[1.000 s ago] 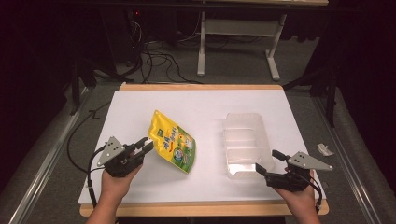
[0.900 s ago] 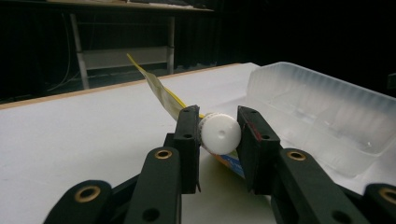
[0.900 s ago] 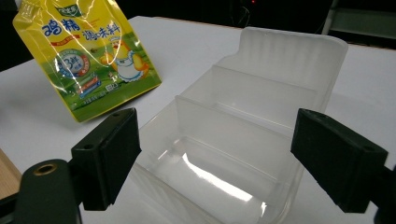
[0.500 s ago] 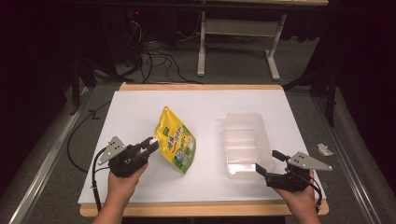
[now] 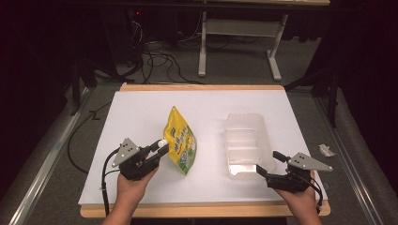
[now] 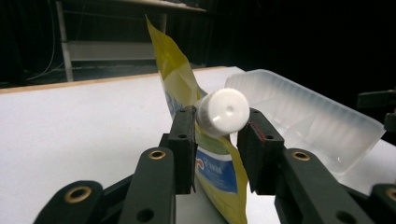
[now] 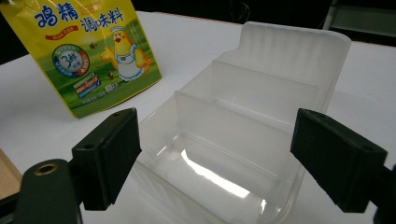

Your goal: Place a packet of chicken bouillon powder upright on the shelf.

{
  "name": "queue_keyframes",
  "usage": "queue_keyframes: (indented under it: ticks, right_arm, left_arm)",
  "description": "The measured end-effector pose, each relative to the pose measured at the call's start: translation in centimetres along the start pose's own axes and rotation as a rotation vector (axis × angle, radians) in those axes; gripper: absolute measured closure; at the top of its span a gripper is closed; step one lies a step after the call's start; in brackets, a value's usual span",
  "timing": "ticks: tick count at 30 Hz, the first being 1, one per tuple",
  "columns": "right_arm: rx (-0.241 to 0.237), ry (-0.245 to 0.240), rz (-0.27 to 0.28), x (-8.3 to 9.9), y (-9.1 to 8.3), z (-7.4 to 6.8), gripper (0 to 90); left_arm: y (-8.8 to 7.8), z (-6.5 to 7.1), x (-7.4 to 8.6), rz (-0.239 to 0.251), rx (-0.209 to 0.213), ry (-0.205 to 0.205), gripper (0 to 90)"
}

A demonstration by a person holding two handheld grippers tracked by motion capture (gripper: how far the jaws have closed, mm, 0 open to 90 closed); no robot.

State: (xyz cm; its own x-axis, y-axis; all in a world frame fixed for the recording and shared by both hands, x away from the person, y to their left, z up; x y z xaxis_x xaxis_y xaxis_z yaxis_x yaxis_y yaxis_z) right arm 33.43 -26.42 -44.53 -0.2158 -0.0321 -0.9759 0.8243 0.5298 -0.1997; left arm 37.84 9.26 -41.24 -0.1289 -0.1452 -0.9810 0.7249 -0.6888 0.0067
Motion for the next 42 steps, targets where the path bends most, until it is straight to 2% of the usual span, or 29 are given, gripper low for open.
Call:
queue_keyframes:
  ticks: [6, 8, 9, 10, 11, 16, 21, 27, 28, 31, 39, 42]
  right_arm:
    - [0.003, 0.001, 0.001, 0.0, -0.1, 0.1, 16.0]
    - [0.004, 0.000, 0.001, 0.0, -0.1, 0.1, 16.0]
    - [0.004, 0.000, 0.001, 0.0, -0.1, 0.1, 16.0]
    - [0.004, -0.002, 0.001, 0.0, -0.1, 0.1, 16.1]
    - [0.004, -0.002, 0.001, 0.0, -0.1, 0.1, 16.1]
    - [0.003, -0.004, -0.003, 0.0, 0.0, 0.0, 16.0]
    - [0.002, -0.005, -0.007, 0.1, 0.1, 0.0, 16.1]
    - [0.000, -0.004, -0.006, 0.2, 0.1, 0.1, 16.0]
    - [-0.002, -0.003, -0.006, 0.2, 0.1, 0.1, 16.1]
    - [-0.004, -0.002, -0.007, 0.2, 0.1, 0.0, 16.2]
    - [-0.016, 0.002, 0.003, 0.0, 0.0, 0.0, 17.2]
    - [-0.032, 0.003, 0.011, -0.3, -0.1, -0.3, 17.3]
  left_arm:
    - [0.4, 0.6, 0.4, -0.030, 0.005, 0.003, 65.7]
    - [0.7, 0.9, 0.9, -0.059, 0.012, 0.013, 58.4]
    - [0.8, 1.0, 1.1, -0.070, 0.013, 0.018, 58.4]
    - [1.3, 1.3, 1.5, -0.087, 0.012, 0.024, 52.5]
    - [1.3, 1.3, 1.5, -0.087, 0.012, 0.024, 50.6]
    - [2.6, 1.5, 2.8, -0.124, -0.027, 0.042, 48.6]
    - [3.8, 1.3, 4.1, -0.157, -0.087, 0.059, 56.6]
    - [3.8, 1.2, 4.4, -0.149, -0.091, 0.070, 81.6]
    - [3.8, 1.1, 4.3, -0.141, -0.077, 0.057, 84.5]
    - [3.7, 1.1, 4.2, -0.134, -0.055, 0.066, 88.3]
    - [3.2, 1.7, 3.2, -0.102, 0.006, 0.092, 90.0]
    - [2.7, 2.2, 2.6, -0.087, 0.061, 0.090, 90.0]
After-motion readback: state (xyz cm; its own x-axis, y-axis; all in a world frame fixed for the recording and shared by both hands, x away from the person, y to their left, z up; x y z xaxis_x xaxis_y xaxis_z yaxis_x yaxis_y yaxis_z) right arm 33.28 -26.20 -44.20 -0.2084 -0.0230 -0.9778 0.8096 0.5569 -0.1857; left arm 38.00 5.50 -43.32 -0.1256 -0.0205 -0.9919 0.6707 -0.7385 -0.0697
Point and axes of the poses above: each handheld gripper's, and its own axes: y roughly forward along the jaws, x roughly out of its underside, z roughly to its right, the point moved 8 cm from there along y, roughly forward along the jaws, and after that the axes turned 14 degrees about z, right-handed, at the moved point
